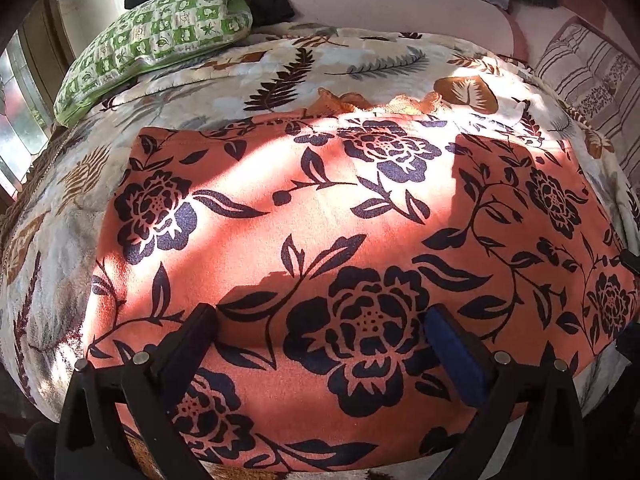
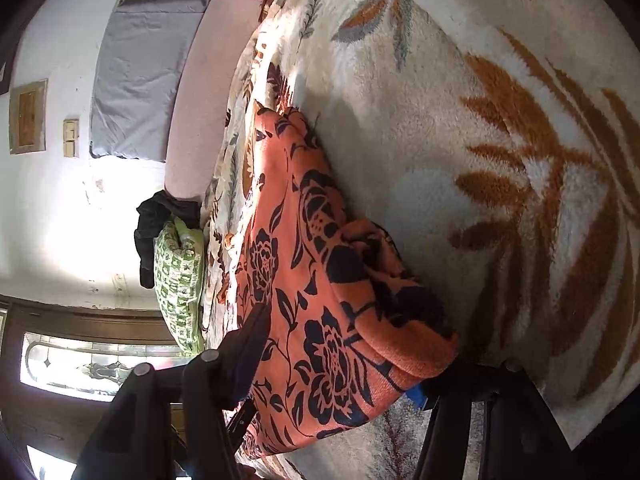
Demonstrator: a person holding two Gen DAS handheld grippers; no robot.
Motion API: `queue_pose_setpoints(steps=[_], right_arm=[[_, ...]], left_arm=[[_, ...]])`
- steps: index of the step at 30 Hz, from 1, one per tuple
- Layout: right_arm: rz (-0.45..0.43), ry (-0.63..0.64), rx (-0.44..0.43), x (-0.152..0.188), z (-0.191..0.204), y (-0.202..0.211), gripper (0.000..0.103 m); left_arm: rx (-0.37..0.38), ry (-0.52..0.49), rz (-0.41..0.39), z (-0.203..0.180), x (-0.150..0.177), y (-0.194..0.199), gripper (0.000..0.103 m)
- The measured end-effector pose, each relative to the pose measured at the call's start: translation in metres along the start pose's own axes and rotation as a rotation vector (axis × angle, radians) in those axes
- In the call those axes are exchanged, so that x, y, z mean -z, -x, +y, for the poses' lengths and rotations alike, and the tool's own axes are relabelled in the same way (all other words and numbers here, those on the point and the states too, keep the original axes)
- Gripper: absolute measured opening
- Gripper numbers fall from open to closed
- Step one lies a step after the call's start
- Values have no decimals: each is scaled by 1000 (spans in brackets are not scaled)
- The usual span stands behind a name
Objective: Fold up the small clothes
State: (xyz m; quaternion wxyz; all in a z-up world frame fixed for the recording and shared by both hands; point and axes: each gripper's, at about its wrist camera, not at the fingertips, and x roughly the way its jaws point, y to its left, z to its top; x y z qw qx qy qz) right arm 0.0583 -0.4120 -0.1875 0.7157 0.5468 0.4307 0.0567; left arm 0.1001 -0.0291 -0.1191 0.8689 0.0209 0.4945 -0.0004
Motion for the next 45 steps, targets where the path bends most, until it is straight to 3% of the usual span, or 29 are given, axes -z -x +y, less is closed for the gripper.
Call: queue_pose_setpoints(steps=[5, 6, 8, 9, 11, 13, 15, 17, 20, 23, 27, 29, 31, 34, 36, 38, 40, 41, 42, 45], right_arm=[[9, 7, 9, 0, 3, -1, 63], [9, 6, 9, -1, 3, -2, 63], [13, 13, 23, -1, 5, -3, 62], [15, 20, 34, -2, 8, -4, 62], [20, 41, 70, -3, 14, -6, 60], [33, 84, 122, -5, 22, -10, 45], [53, 118, 170, -7, 28, -18, 13], [41, 207, 230, -5, 49, -20, 11], [-1, 394, 248, 9, 112, -20, 10], [-27, 611, 208, 46, 196, -27, 9], [29, 890, 134, 137, 286, -64, 9], [106, 1001, 121, 192, 303, -97, 9], [204, 1053, 158, 235, 296, -142, 9], [442, 1030, 345, 274, 243, -234, 14], [387, 1053, 303, 283, 238, -234, 16], [401, 1040, 283, 283, 241, -222, 23], [453, 1029, 249, 281, 245, -222, 41], [478, 1009, 217, 280, 245, -219, 60], [483, 989, 181, 279, 245, -214, 72], [451, 964, 94, 279, 243, -188, 74]], left_arm=[[32, 15, -112, -3, -4, 25, 103], [30, 0, -99, -7, -2, 19, 103], [23, -57, 15, -15, 5, -13, 103], [16, -82, -58, -17, 9, -9, 103], [20, -84, -49, -17, 9, -6, 103], [55, -61, -20, -10, 4, -2, 103], [87, -22, -42, 4, 2, 14, 103], [109, 32, -124, 28, 3, 39, 103], [94, 155, -238, 86, 8, 74, 103], [35, 359, -312, 157, 21, 96, 103], [-5, 655, -339, 242, 56, 95, 103], [-5, 733, -329, 264, 71, 85, 103], [-5, 767, -306, 274, 81, 72, 103], [64, 804, -295, 281, 90, 67, 103], [67, 790, -326, 282, 93, 71, 103], [61, 800, -323, 284, 92, 68, 103], [88, 801, -315, 284, 91, 66, 103], [85, 792, -322, 282, 91, 68, 103], [79, 774, -332, 279, 90, 70, 103], [65, 714, -353, 270, 89, 80, 103]])
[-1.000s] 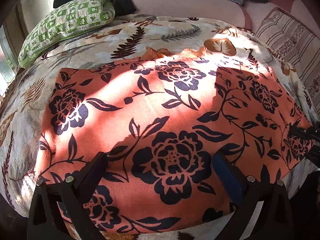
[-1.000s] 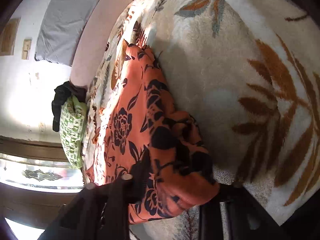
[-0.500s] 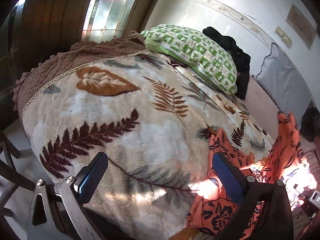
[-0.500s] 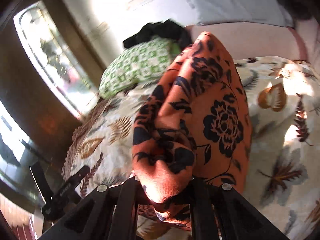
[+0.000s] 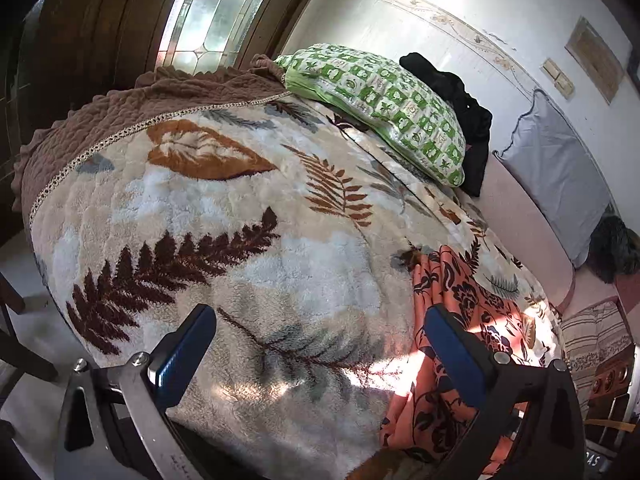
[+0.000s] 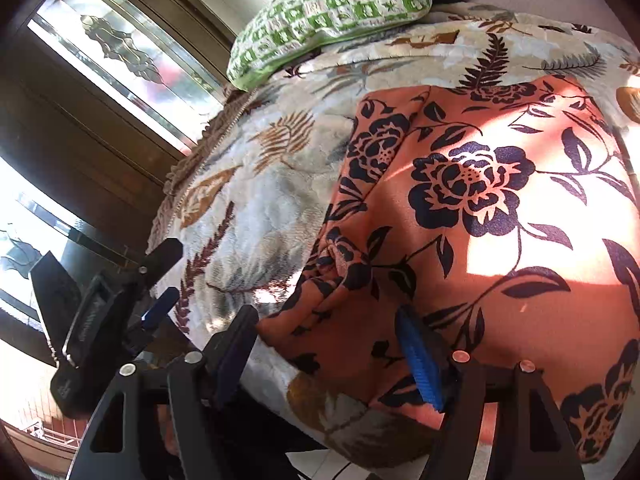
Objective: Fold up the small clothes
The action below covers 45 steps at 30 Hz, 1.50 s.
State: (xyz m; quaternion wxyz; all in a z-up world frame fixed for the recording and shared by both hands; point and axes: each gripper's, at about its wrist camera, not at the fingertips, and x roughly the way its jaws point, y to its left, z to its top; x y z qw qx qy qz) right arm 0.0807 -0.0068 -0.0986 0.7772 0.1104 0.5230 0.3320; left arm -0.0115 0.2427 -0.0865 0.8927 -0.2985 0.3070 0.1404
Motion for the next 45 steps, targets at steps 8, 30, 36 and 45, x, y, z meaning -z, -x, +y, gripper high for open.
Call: queue_pose_setpoints(steps=[8, 30, 36, 45], right_arm=[[-221, -232, -4, 33, -66, 80, 77], [-243, -331, -150, 56, -120, 99, 77], [-249, -343, -170, 57, -123, 102, 77], [-281, -446, -165, 56, -156, 118, 80]], left_arm=[[161, -179, 162, -77, 34, 7, 103], [41, -132, 361, -86, 63, -42, 12], [-4, -176, 320, -93, 44, -18, 43], [146, -422, 201, -177, 19, -31, 55]])
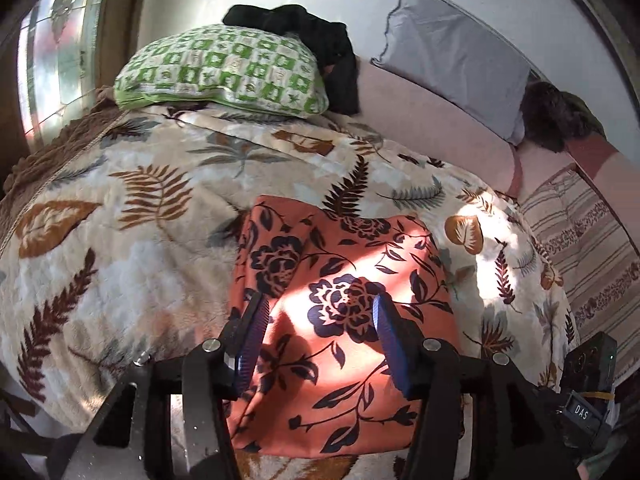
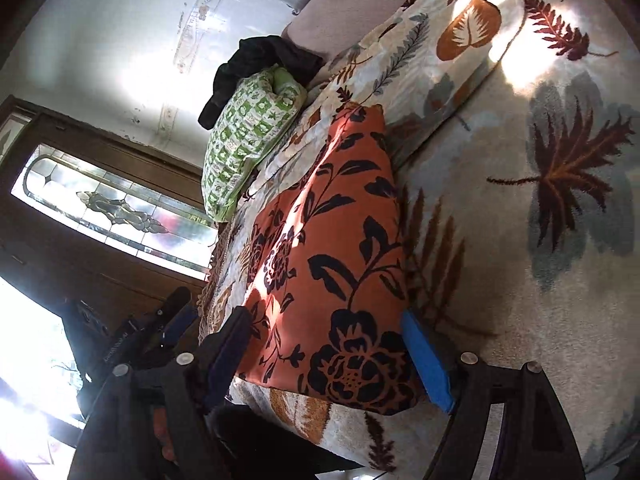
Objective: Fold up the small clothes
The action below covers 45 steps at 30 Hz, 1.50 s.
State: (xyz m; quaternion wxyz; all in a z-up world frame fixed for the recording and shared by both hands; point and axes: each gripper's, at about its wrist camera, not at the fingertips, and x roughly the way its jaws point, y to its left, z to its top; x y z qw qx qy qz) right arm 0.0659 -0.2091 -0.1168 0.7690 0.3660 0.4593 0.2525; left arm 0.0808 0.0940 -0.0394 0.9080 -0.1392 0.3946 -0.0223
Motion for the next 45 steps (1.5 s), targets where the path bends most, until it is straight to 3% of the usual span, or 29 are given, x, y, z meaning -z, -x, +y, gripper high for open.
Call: queue_pose_setpoints(steps=[4, 9, 11, 13, 14, 15, 17, 18, 20, 22, 23, 24, 26, 28, 29, 30, 33, 34, 35, 36, 37, 38, 40, 41, 42, 45], right_arm=[[36, -80, -26, -20, -20, -4, 80], [209, -237, -150, -46, -42, -52, 87], [266, -273, -101, -44, -47, -72, 85], [267, -138, -94, -44, -21, -73, 71], [247, -92, -67, -42, -11, -70, 43], [233, -73, -48, -41, -8, -67, 40], [244, -49, 82, -35, -23, -77, 37], [256, -68, 76, -31, -34, -83, 37], [251, -61, 29, -35, -27, -77, 38], [248, -56, -9, -41, -16, -69, 55], [232, -69, -35, -47, -14, -64, 75], [192, -87, -52, -54, -15, -59, 80], [111, -126, -61, -68, -23, -56, 80], [136, -185, -69, -81, -38, -76, 80], [210, -219, -79, -84, -45, -96, 75], [261, -242, -74, -83, -48, -109, 36], [200, 18, 5, -81, 9, -97, 33], [181, 64, 26, -80, 20, -94, 32], [185, 82, 79, -79, 16, -99, 32], [222, 79, 179, -79, 0, -110, 32], [256, 27, 202, -77, -19, -119, 35], [243, -47, 137, -78, -29, -116, 39], [211, -59, 74, -83, -21, -104, 49], [187, -47, 52, -86, -15, -99, 68], [155, -40, 44, -92, -10, -94, 78], [62, -113, 3, -120, -13, -94, 78]], left_arm=[[-126, -26, 133, 13, 14, -61, 54], [-146, -80, 81, 21, 29, -64, 55], [-138, -79, 75, 23, 31, -64, 55], [-131, -61, 69, 28, 31, -63, 56], [-125, -57, 67, 29, 31, -63, 57], [-122, -62, 66, 29, 31, -64, 57], [-120, -75, 65, 27, 32, -65, 57], [-126, -85, 59, 25, 33, -64, 57], [-119, -76, 55, 28, 32, -64, 57], [-100, -61, 54, 31, 32, -64, 57], [-96, -61, 51, 32, 32, -64, 57], [-93, -60, 50, 32, 32, -64, 57], [-86, -61, 46, 32, 32, -64, 57], [-74, -56, 39, 34, 33, -63, 57], [-72, -56, 37, 35, 33, -63, 57], [-71, -55, 35, 36, 34, -63, 57], [-75, -25, 36, 45, 33, -65, 65], [-65, 26, 76, 52, 34, -72, 75], [1, 112, 105, 64, 35, -78, 78], [27, 145, 107, 70, 34, -79, 78], [17, 118, 110, 67, 33, -77, 78], [1, 87, 100, 63, 34, -75, 78], [-5, 84, 89, 62, 38, -74, 78], [-4, 91, 91, 62, 37, -74, 78], [-5, 91, 94, 62, 37, -73, 78], [-7, 86, 95, 61, 37, -74, 78]])
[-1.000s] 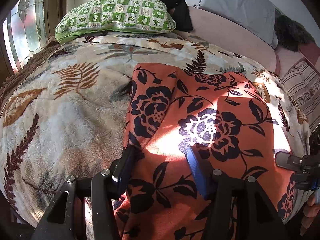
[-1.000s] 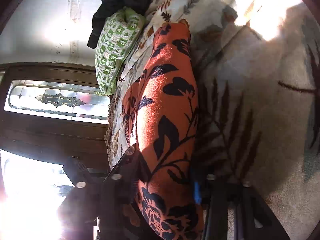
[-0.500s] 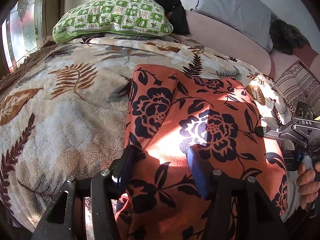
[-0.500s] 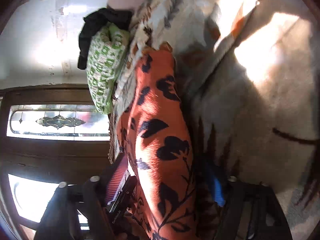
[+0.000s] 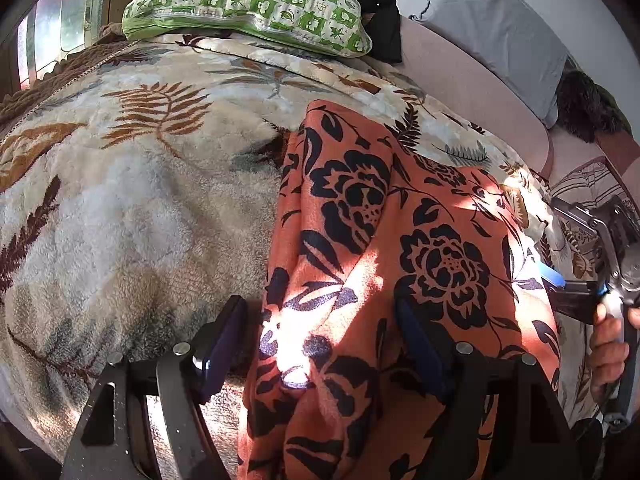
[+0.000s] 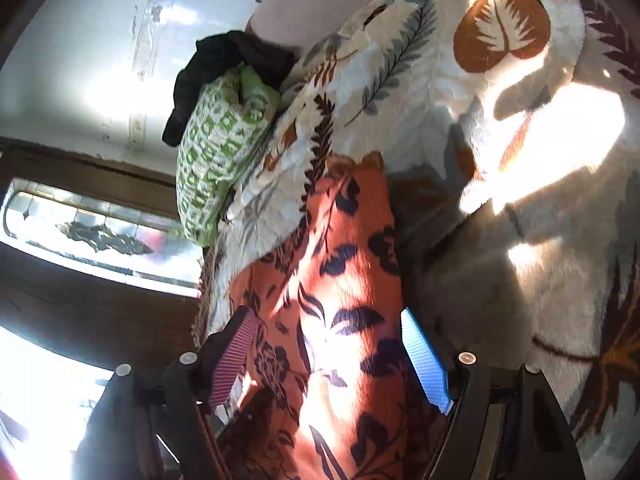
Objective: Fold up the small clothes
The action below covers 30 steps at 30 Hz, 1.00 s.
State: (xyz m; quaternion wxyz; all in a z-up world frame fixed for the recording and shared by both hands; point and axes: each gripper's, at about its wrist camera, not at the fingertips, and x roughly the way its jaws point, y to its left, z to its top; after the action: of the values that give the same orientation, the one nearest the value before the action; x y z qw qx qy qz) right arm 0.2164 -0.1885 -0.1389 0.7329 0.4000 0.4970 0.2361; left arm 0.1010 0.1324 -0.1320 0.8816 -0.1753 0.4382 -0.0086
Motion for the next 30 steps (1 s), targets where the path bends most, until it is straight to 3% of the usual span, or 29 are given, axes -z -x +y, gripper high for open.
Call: queue_pose_setpoints(steps=[1, 2, 3, 4, 7, 8, 10, 11, 12, 13, 15, 17, 20, 23, 26, 28, 30], right_arm=[[-1, -46, -2, -8, -8, -9, 78], [62, -66, 25, -15, -17, -28, 76], [144, -59, 80, -19, -19, -47, 29], [159, -10, 127, -17, -13, -54, 26], [60, 226, 214, -3, 29, -36, 25], [59, 233, 250, -2, 27, -40, 28], [97, 168, 335, -7, 10, -50, 53], [75, 136, 304, -8, 9, -45, 62], [49, 141, 317, -3, 10, -32, 72], [7, 182, 366, 4, 12, -14, 75], [-75, 289, 412, 19, 33, 11, 75], [-85, 362, 358, 38, 55, 25, 75], [-15, 475, 297, 75, 82, 25, 75], [81, 509, 272, 103, 82, 7, 75], [160, 531, 329, 117, 64, -19, 76], [156, 564, 340, 120, 68, -22, 78], [170, 565, 334, 118, 69, -24, 84]], left_arm=[[3, 1, 2, 1, -1, 0, 78], [5, 1, 3, 1, -1, 0, 78], [3, -2, 4, 1, -1, -1, 78], [1, -3, 2, 1, -1, 0, 78], [-1, 3, 2, 1, -1, -1, 78], [-3, -5, 3, -1, -2, -2, 79], [-14, -21, -6, -2, 0, 0, 79], [-9, -18, -5, -1, 1, 1, 79], [-3, -11, -3, 1, 1, 2, 79], [-4, -6, -3, 2, 1, 4, 79], [-15, -5, -9, 1, 1, 9, 79], [-33, -14, -35, -1, 0, 18, 78], [-60, -25, -94, -2, -6, 37, 78], [-115, -33, -131, 0, -14, 50, 78], [-155, -38, -131, 6, -21, 53, 78], [-129, -16, -124, 13, -30, 55, 78], [-22, 35, -104, 21, -44, 54, 78]])
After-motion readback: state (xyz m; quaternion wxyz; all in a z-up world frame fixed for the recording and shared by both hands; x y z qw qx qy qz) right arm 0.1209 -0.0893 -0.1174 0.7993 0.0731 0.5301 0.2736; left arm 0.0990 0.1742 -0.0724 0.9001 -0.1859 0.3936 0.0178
